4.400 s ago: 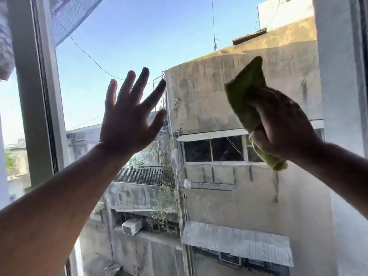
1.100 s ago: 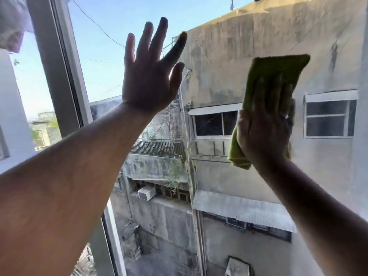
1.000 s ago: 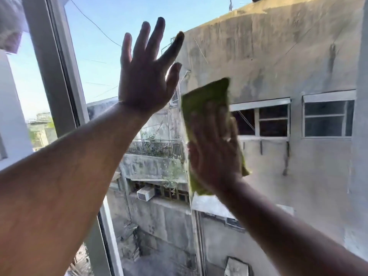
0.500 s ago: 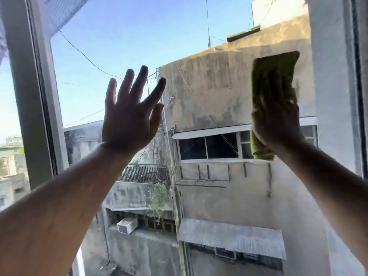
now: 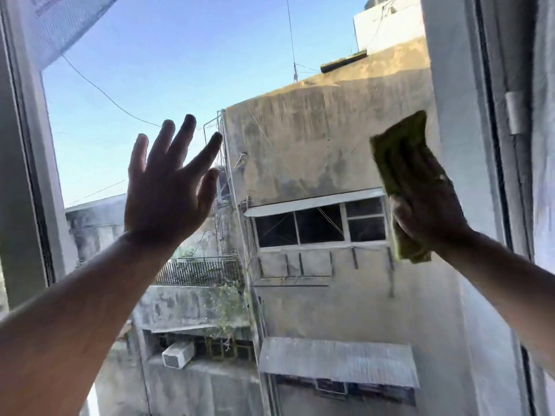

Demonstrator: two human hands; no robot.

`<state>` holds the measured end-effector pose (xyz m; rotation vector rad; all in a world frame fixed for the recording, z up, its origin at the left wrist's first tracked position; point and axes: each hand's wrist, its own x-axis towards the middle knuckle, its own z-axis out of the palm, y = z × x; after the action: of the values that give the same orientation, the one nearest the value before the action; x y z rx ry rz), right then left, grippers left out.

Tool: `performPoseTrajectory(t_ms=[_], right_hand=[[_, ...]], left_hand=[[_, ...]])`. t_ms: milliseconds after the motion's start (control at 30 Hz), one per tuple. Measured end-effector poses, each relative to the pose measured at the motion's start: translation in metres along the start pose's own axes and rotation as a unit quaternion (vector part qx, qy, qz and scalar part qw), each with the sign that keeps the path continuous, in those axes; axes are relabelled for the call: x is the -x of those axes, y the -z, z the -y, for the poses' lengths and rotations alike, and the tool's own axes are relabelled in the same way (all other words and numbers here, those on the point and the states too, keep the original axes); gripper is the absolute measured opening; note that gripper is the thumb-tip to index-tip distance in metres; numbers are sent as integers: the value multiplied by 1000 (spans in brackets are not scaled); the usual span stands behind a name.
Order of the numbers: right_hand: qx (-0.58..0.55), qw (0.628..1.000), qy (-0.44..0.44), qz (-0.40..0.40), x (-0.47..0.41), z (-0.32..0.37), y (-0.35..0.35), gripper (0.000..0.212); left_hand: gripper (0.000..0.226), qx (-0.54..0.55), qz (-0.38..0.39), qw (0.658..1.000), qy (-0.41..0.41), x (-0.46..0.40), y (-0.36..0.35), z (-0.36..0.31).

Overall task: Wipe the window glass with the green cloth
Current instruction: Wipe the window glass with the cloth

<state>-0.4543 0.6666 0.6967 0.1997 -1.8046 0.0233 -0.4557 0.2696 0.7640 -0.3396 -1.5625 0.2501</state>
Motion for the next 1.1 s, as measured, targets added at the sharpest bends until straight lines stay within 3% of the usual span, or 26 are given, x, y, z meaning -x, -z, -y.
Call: performPoseTrajectory(t_ms=[67, 133, 200, 233, 300, 367, 433, 533, 633, 700, 733, 800, 867, 933, 1100], right_hand=[[-5, 995, -86, -52, 1, 31, -10, 74], [-4, 995, -71, -71, 19, 95, -28, 79], [-8, 994, 105, -24, 52, 166, -47, 90], [0, 972, 233, 3, 71, 195, -51, 89], [21, 892, 448, 61, 89, 215, -49, 77], [38, 841, 536, 68, 59, 183, -38, 67], [49, 886, 462, 18, -1, 132, -20, 72], [-32, 980, 197, -12, -76, 55, 9, 79], [-53, 997, 51, -9, -111, 7, 19, 67], [-45, 999, -7, -26, -105, 27, 13, 69], [-27, 999, 8, -46, -88, 45, 2, 73], [1, 988, 151, -38, -17, 103, -28, 83], [15, 928, 370, 36, 84, 161, -48, 82], [28, 864, 492, 102, 145, 180, -55, 74], [-64, 875, 471, 87, 151, 176, -58, 70]], left_hand=[[51, -3, -2, 1000, 3, 0, -2, 0], [52, -8, -3, 1000, 7, 1, -3, -2], [51, -7, 1, 1000, 5, 2, -1, -2], [51, -6, 6, 1000, 3, 1, 1, -1], [50, -1, 22, 1000, 4, 2, 4, -2], [51, 3, 33, 999, 7, 2, 7, -3], [51, 1, 35, 999, 9, 1, 9, -4], [51, 7, 37, 999, 13, 2, 12, -5], [50, 9, 33, 999, 13, 2, 11, -5], [50, 19, 30, 999, 14, 2, 10, -5], [50, 23, 28, 999, 13, 3, 9, -5], [50, 26, 31, 999, 10, 3, 10, -5], [50, 35, 55, 998, 16, 0, 14, -4], [51, 58, 95, 993, 28, 6, 23, -8], [39, 82, 136, 987, 15, 104, 68, -34]])
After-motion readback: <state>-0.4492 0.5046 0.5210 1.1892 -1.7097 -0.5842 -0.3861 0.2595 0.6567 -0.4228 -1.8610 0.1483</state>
